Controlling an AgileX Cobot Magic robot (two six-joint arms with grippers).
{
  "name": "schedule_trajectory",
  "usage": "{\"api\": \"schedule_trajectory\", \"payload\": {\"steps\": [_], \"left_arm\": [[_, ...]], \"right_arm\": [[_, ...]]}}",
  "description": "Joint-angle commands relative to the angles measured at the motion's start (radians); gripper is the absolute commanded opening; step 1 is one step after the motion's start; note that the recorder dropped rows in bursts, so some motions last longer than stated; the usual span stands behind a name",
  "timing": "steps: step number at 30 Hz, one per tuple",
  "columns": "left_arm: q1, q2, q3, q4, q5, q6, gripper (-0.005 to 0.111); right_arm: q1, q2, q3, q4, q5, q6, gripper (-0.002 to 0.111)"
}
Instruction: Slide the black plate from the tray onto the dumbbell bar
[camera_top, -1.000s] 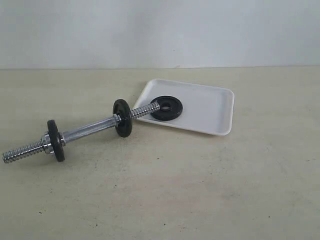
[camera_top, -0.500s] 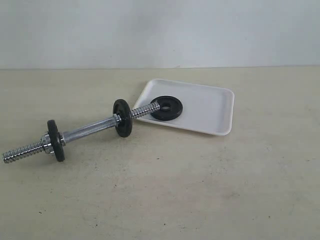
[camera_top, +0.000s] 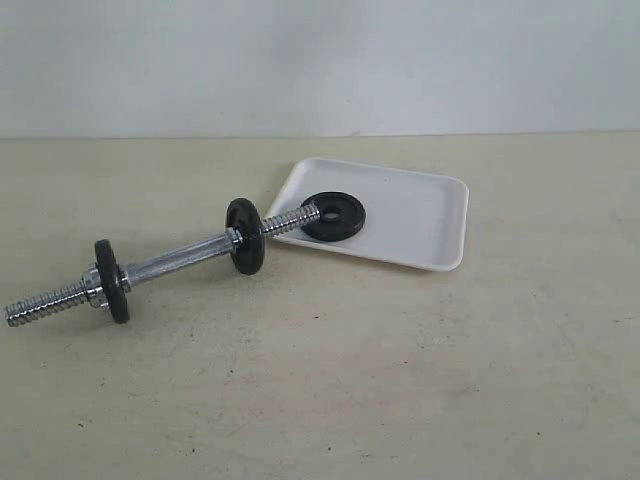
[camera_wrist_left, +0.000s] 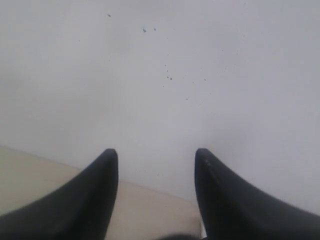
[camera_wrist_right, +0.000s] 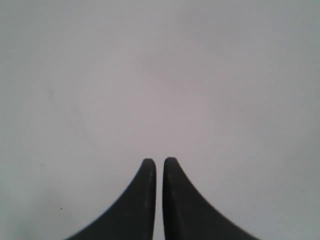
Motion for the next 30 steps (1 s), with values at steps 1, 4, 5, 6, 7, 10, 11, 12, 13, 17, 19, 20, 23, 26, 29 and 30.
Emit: {"api": "schedule_trajectory", "payload": {"steps": [1, 4, 5, 6, 7, 10, 11, 12, 13, 17, 19, 20, 23, 26, 29, 30], "left_arm": [[0.002, -0.003, 0.004, -0.013, -0.014, -0.061, 0.045], [0.002, -0.003, 0.004, -0.013, -0.035, -0.061, 0.045], [0.002, -0.003, 0.004, -0.013, -0.043, -0.061, 0.045], [0.002, -0.003, 0.004, -0.013, -0.049, -0.061, 0.045], [0.002, -0.003, 0.004, -0.013, -0.049, -0.061, 0.045], [0.002, -0.003, 0.004, -0.013, -0.049, -0.079, 0.045], [0.002, -0.003, 0.004, -0.013, -0.049, -0.085, 0.045], [0.002, -0.003, 0.004, -0.013, -0.044, -0.085, 0.045], [0.002, -0.003, 0.004, -0.013, -0.038, -0.085, 0.045], [0.000, -0.003, 0.004, -0.012, 0.027, -0.146, 0.022], [0.000, -0.003, 0.004, -0.009, 0.077, -0.152, 0.005], [0.000, -0.003, 0.004, -0.009, 0.099, -0.152, 0.004], [0.000, -0.003, 0.004, -0.009, 0.128, -0.152, 0.004], [0.000, -0.003, 0.004, -0.028, 0.129, -0.199, 0.004], [0.000, -0.003, 0.004, -0.028, 0.129, -0.216, 0.004], [0.000, -0.003, 0.004, -0.024, 0.129, -0.211, 0.004]], "right_arm": [[0.002, -0.004, 0.000, -0.047, 0.008, 0.009, 0.001], [0.002, -0.004, 0.000, -0.181, 0.008, 0.010, 0.001], [0.002, -0.004, 0.000, -0.241, 0.010, 0.010, 0.001], [0.002, -0.004, 0.000, -0.339, 0.010, 0.019, 0.001], [0.002, -0.004, 0.000, -0.402, 0.010, 0.033, 0.001], [0.002, -0.004, 0.000, -0.577, 0.010, 0.101, 0.001], [0.002, -0.004, 0.000, -0.616, 0.010, 0.110, 0.001], [0.002, -0.004, 0.000, -0.642, 0.008, 0.114, 0.001], [0.002, -0.004, 0.000, -0.649, 0.008, 0.119, 0.001], [0.002, -0.004, 0.000, -0.649, 0.008, 0.121, 0.001], [0.002, -0.004, 0.000, -0.649, 0.008, 0.121, 0.001], [0.002, -0.004, 0.000, -0.649, 0.008, 0.121, 0.001], [0.002, -0.004, 0.000, -0.649, 0.008, 0.128, 0.001], [0.002, -0.004, 0.000, -0.649, 0.008, 0.128, 0.001], [0.002, -0.004, 0.000, -0.649, 0.008, 0.128, 0.001], [0.002, -0.004, 0.000, -0.649, 0.008, 0.128, 0.001]]}}
